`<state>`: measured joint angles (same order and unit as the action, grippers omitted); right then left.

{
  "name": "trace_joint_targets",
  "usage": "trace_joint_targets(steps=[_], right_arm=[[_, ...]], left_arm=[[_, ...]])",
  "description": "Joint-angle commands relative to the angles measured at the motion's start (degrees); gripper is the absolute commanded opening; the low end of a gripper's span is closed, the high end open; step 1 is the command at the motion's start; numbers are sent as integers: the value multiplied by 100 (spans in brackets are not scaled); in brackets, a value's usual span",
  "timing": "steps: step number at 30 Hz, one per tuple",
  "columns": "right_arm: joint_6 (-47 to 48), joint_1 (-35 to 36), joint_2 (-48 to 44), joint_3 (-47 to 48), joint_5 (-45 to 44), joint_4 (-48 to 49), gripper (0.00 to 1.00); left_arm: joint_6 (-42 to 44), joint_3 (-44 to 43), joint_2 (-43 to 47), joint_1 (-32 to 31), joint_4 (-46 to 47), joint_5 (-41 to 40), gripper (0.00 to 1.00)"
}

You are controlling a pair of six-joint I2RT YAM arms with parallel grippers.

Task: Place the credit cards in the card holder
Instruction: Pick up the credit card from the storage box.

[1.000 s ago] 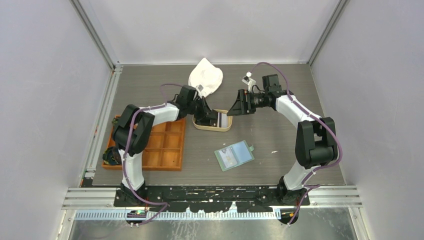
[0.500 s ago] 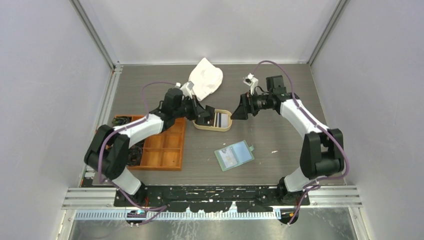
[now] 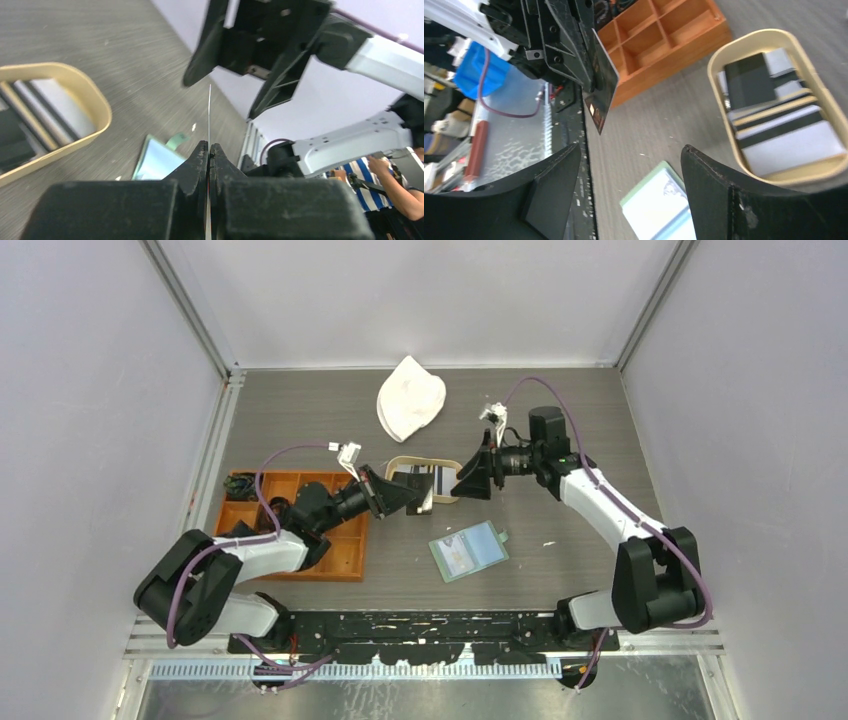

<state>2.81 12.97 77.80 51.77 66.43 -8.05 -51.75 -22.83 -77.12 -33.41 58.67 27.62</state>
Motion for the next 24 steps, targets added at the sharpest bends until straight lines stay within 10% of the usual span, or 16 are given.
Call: trace_joint_targets(steps=[1,24], right_arm=[[-905,471,62,129,269,770,78],[-3177,810,-268,-187,133,2989,38]], left_arm=[[-366,190,73,-137,2216,101,0],[-283,178,-144,-677,2331,-43,0]])
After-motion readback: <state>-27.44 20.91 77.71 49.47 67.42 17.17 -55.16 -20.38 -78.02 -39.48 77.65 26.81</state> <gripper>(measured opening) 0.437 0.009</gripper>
